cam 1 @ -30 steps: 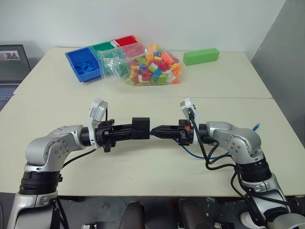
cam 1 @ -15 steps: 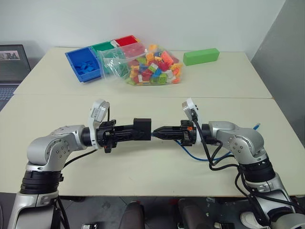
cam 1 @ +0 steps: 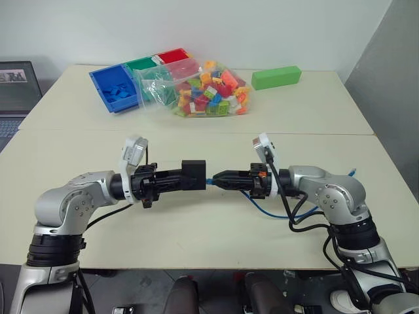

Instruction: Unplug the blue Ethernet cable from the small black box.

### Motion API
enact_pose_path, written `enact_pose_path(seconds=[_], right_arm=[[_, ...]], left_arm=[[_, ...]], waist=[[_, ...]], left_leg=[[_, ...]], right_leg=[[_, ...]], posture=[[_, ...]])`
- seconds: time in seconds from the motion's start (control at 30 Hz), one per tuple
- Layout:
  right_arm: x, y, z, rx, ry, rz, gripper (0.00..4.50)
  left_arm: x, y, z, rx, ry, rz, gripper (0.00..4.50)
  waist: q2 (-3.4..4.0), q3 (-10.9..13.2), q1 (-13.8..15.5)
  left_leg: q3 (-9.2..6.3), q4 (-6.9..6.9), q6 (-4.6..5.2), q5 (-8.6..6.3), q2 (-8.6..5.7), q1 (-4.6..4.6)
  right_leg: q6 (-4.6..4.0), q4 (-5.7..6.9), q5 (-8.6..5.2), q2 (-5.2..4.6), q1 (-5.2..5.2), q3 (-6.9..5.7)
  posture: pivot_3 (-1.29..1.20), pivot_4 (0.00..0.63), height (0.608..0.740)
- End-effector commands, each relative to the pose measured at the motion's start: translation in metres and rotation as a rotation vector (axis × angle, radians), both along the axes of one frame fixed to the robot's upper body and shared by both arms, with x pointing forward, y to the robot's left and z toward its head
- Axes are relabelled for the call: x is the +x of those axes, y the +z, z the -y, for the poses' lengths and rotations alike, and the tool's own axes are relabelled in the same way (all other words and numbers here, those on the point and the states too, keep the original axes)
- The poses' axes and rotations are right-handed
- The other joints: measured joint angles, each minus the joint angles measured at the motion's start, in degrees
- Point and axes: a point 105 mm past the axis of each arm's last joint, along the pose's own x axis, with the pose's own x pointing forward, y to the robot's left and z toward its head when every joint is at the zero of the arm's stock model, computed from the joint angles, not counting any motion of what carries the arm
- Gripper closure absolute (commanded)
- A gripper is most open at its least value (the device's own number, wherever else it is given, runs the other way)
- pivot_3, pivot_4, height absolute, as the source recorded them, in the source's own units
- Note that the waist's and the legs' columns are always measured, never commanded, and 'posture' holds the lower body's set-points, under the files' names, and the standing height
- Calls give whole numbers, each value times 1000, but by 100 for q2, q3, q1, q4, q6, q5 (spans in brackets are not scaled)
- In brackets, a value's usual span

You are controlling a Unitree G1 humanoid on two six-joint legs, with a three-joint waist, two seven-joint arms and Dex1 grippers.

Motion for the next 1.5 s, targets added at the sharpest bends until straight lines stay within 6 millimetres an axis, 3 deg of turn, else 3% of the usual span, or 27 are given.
enact_pose_path(seconds=[0.03,0.13,0.5,0.97,1.5], right_arm=[[-8,18,-2,71,32,11,2589],[-6,17,1,73,18,-11,1936],[-6,-3,-5,55,-14,-52,1920],[-12,-2,-20,87,13,-64,1920],[-12,-3,-17,91,20,-79,1920]], left_arm=[[-2,8,-2,-9,1,42,3708],[-3,8,-1,-9,-8,40,3708],[-5,11,2,-22,-37,41,3708],[-3,12,3,-28,-30,43,3708],[-2,10,2,-27,-25,40,3708]], waist=[[0,0,0],[1,0,0],[1,1,-6],[2,1,-6],[2,1,-6]], left_leg=[[0,-1,0,0,0,0],[0,-2,0,0,0,-1],[2,-2,0,0,0,-1],[1,-3,0,0,0,-2],[1,-3,0,0,0,-2]], right_leg=[[0,0,0,0,-1,0],[0,-1,0,0,-1,0],[0,-2,0,0,-2,1],[0,-2,0,0,-2,1],[0,-2,0,0,-3,1]], posture=[[0,150,740],[0,150,740],[0,150,740],[0,150,740],[0,150,740]])
